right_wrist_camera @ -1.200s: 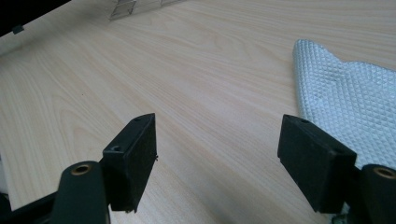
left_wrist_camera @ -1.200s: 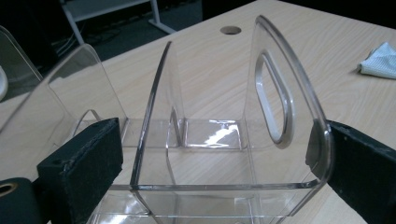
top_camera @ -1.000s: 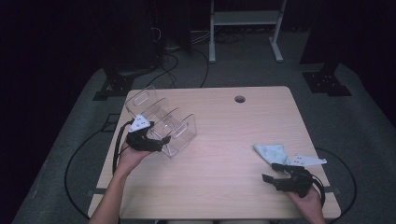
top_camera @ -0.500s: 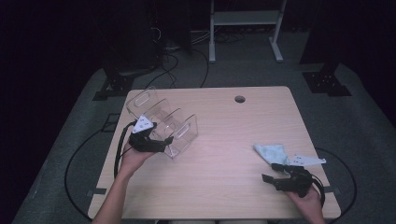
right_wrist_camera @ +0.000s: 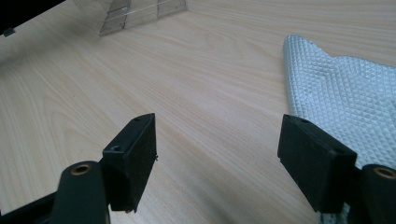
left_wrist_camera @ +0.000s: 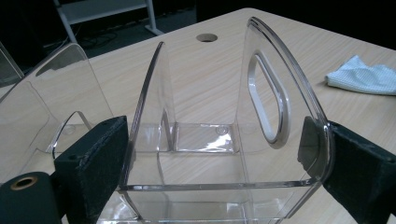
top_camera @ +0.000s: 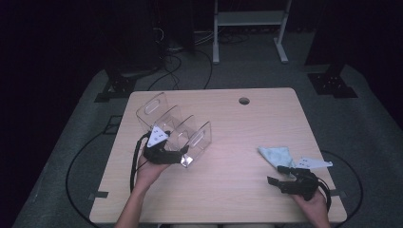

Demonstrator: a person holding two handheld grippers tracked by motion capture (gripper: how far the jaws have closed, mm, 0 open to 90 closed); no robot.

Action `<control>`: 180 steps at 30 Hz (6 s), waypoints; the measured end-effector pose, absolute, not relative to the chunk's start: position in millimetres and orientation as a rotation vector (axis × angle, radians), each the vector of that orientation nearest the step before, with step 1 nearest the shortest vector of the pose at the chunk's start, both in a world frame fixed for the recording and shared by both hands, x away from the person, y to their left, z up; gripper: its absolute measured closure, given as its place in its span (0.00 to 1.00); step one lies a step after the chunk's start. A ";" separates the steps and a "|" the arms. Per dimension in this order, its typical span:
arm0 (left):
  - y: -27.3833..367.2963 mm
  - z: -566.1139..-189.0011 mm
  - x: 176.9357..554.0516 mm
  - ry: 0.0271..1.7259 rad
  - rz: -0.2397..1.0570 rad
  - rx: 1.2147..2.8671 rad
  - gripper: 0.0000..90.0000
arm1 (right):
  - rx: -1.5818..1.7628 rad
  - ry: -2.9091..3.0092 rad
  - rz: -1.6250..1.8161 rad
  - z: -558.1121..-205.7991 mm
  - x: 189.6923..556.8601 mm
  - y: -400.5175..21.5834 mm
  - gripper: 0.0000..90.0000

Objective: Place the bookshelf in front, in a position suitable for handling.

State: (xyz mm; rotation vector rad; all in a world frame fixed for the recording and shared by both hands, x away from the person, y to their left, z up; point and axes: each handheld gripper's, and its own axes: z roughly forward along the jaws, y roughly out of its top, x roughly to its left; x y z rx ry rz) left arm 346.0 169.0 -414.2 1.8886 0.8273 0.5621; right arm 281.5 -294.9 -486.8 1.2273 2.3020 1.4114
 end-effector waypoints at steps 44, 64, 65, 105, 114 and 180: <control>100.3 -414.9 305.1 0.750 0.458 1.917 0.05 | 1.228 2.306 1.391 -490.3 281.4 -290.7 0.31; 110.2 -395.1 296.8 0.694 0.425 1.842 0.03 | 1.219 2.310 1.395 -490.0 280.9 -290.3 0.31; 115.3 -391.7 296.9 0.688 0.430 1.831 0.03 | 1.220 2.310 1.394 -490.0 280.7 -290.6 0.31; 178.0 -440.6 304.3 0.822 0.469 1.870 0.02 | 1.219 2.275 1.401 -486.5 280.5 -295.2 0.31; 173.8 -461.5 315.0 0.859 0.437 1.930 0.02 | 1.235 2.263 1.406 -486.5 279.6 -300.2 0.31; 132.7 -478.5 328.4 0.945 0.507 1.929 0.08 | 1.435 2.299 1.059 -489.7 350.7 -295.7 0.87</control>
